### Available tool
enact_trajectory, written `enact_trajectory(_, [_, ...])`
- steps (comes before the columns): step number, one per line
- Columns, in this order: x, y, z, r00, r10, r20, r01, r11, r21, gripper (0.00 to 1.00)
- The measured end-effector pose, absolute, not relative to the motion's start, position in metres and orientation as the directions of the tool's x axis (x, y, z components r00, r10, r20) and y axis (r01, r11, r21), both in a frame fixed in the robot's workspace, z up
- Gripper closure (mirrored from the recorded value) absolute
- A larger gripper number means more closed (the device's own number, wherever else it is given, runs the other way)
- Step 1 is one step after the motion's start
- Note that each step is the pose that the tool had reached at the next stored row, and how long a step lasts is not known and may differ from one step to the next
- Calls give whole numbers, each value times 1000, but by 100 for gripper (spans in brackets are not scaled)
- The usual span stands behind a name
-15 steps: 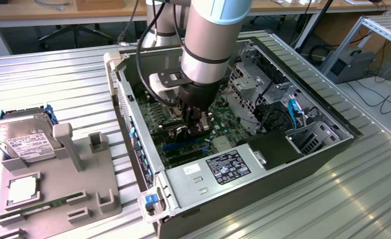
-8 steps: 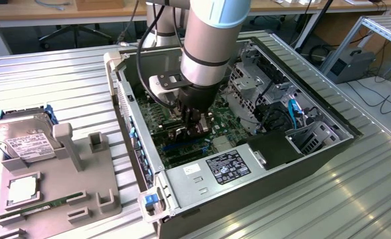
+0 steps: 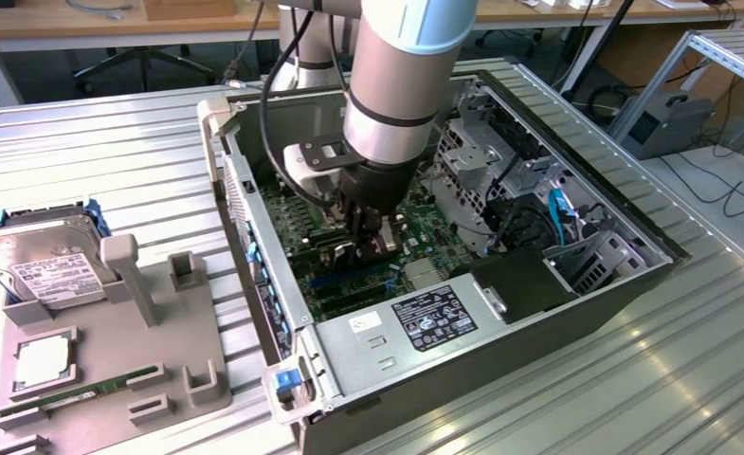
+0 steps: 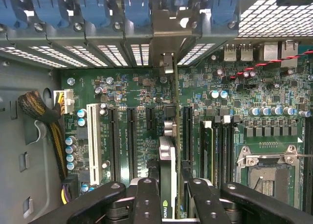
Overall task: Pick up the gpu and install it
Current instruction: 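Insert the gpu into the slot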
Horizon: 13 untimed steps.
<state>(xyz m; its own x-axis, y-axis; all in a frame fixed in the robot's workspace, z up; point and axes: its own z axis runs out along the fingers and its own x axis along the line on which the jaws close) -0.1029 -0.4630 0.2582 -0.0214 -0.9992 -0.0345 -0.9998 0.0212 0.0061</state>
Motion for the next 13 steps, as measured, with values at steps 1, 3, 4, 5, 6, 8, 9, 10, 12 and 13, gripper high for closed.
enact_trajectory(1, [-103, -463, 258, -21, -999, -35, -1000, 21, 6, 73])
enact_trajectory(3, [-103, -463, 258, -21, -999, -35, -1000, 21, 6, 73])
enact_trajectory(4, [-103, -463, 258, -21, -999, -34, -1000, 21, 6, 73])
enact_trajectory(5, [-103, -463, 257, -21, -999, -35, -1000, 21, 6, 73])
enact_trajectory(6, [-103, -463, 256, -21, -999, -35, -1000, 21, 6, 73])
enact_trajectory(8, [-103, -463, 255, -21, -999, -34, -1000, 21, 6, 73])
enact_trajectory(9, [-103, -463, 255, -21, -999, -34, -1000, 21, 6, 73])
enact_trajectory(10, [-103, -463, 254, -21, -999, -35, -1000, 21, 6, 73])
enact_trajectory(12, [-103, -463, 254, -21, -999, -34, -1000, 21, 6, 73])
enact_trajectory(13, [-103, -463, 254, -21, -999, -35, -1000, 21, 6, 73])
